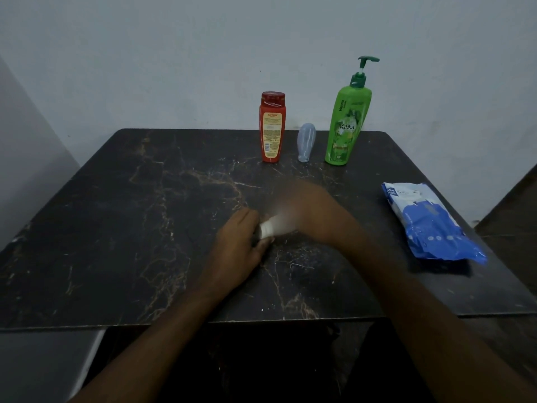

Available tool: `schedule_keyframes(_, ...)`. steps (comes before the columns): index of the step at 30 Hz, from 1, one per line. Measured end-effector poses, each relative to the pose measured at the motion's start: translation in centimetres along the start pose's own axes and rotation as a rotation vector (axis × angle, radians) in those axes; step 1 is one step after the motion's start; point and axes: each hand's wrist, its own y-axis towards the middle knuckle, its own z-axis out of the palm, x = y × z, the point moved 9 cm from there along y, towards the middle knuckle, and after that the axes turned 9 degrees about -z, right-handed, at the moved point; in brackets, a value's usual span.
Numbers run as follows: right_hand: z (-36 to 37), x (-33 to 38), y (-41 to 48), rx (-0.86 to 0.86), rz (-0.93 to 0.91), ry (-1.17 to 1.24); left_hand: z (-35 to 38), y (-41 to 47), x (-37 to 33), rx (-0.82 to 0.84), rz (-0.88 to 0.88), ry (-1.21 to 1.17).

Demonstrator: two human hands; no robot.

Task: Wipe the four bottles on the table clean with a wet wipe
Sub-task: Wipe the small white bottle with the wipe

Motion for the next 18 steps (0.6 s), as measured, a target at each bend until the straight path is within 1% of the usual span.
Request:
schedule_keyframes(2, -0.4, -2.9, -0.7, -0.098, 0.099, 0.180, -0.3, 0.0, -0.2, -0.017, 0.001, -0.026)
schedule_keyframes(5, 0.2, -5.6, -1.9, -0.241, 0.186, 0.496, -0.8, -0.1, -0.1, -0.044, -0.012, -0.077)
schedule_keyframes(10, 1.9, -7.3, -3.6, -0.481, 0.401, 0.970, -1.4, 0.0, 1.0, -0.090, -0.128, -0.188)
schedule_keyframes(16, 4.4, -5.8, -4.7, -0.650, 0.568, 1.195, -1.6, 0.2, 1.4, -0.110, -0.177, -0.215)
schedule_keyframes(18, 5.2, -4.6, -4.8, -0.665, 0.603, 1.242, -1.5, 0.3, 1.4, -0.100, -0.187, -0.219)
